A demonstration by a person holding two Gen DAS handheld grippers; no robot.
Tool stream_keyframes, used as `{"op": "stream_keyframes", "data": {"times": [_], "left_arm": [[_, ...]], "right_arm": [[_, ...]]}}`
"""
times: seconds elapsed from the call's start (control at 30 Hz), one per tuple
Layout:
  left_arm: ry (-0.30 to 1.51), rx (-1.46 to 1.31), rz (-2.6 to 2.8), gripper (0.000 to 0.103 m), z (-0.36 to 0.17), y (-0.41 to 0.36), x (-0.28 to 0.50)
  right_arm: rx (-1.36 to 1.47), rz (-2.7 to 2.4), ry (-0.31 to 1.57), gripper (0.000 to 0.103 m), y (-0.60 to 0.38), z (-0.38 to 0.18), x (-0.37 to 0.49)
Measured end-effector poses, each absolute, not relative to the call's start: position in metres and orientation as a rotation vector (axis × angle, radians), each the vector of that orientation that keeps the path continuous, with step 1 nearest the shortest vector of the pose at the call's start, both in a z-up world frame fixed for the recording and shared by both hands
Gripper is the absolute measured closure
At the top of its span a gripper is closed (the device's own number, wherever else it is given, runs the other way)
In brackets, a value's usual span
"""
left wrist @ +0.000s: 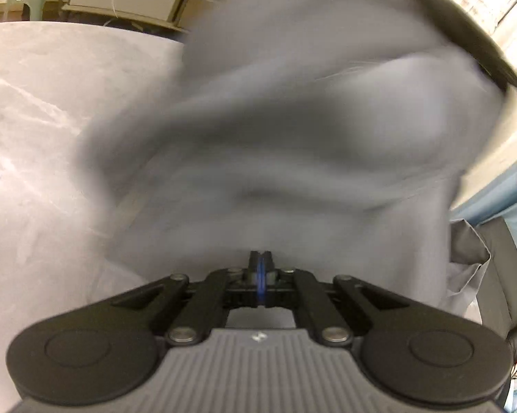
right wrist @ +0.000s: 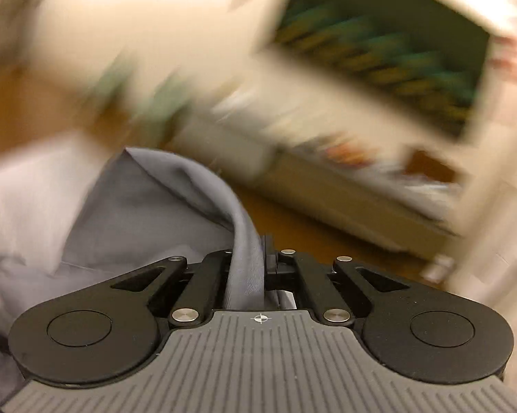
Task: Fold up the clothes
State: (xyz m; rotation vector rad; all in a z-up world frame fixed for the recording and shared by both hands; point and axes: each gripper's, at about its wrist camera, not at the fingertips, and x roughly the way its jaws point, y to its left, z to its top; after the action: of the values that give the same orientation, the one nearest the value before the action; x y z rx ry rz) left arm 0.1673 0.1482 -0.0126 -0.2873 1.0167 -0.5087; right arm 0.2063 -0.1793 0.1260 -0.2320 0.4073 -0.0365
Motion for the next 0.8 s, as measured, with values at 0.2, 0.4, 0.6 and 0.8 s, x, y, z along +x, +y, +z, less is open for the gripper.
{"op": "stream_keyframes", "data": {"times": [0.2, 0.4, 0.6, 0.8], "left_arm": [[1.062, -0.27, -0.555, 0.101, -0.035, 0.132, 0.164], [1.005, -0.265, -0.548, 0.089, -0.028, 0.131, 0.158], [0.91, -0.431, -0.562, 0.021, 0.027, 0.131, 0.187], [1.082, -0.463, -0.549, 0.004, 0.014, 0.054, 0.254]], "right_arm": [[0.196, -0.29, 0.659, 0.103, -0.315, 0.021, 0.118], [0.202, -0.241, 0.687, 0.103, -0.311, 0.008, 0.083], [0.265, -0.215, 0.636, 0.1, -0.314, -0.015, 0.075], [0.3, -0.209, 0.591, 0.089, -0.316, -0.025, 0.077]]}}
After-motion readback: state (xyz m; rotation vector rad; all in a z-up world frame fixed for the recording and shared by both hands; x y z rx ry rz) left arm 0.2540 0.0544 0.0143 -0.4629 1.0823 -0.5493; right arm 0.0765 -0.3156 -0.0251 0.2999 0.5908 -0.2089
